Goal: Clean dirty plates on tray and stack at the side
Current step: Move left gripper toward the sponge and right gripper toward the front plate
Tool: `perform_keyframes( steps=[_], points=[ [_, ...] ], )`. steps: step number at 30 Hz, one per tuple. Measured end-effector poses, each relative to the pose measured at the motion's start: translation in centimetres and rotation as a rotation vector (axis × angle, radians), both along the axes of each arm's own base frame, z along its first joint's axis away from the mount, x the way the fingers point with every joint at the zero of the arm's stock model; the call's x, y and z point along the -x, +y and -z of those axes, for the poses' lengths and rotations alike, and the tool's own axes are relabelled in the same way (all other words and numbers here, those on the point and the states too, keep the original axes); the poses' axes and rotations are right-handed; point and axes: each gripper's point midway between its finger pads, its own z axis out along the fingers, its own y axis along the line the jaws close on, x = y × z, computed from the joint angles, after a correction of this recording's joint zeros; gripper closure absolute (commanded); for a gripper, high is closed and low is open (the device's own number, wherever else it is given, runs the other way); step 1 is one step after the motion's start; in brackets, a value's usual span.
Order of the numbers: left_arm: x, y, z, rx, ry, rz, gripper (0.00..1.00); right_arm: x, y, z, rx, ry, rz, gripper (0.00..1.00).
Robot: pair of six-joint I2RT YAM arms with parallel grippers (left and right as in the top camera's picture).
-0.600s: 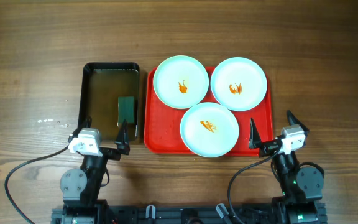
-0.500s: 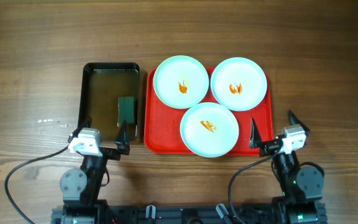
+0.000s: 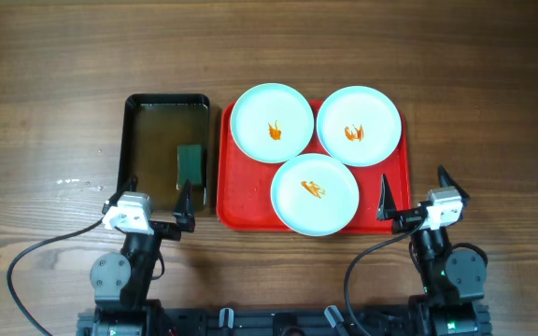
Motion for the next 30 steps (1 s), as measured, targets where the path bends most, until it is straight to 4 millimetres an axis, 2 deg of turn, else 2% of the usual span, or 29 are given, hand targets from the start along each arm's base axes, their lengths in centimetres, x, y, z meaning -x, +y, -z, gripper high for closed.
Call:
perform_keyframes(
  steps=[24, 30],
  points=[
    [0.0, 0.0, 0.0, 0.020, 0.005, -0.002, 0.00, 0.0, 0.0, 0.0, -0.019, 0.003, -0.001, 0.00],
    [-0.3, 0.5, 2.3, 0.065, 0.135, -0.037, 0.00, 0.4, 0.0, 2.3, -0.082, 0.174, 0.004, 0.00]
  ],
)
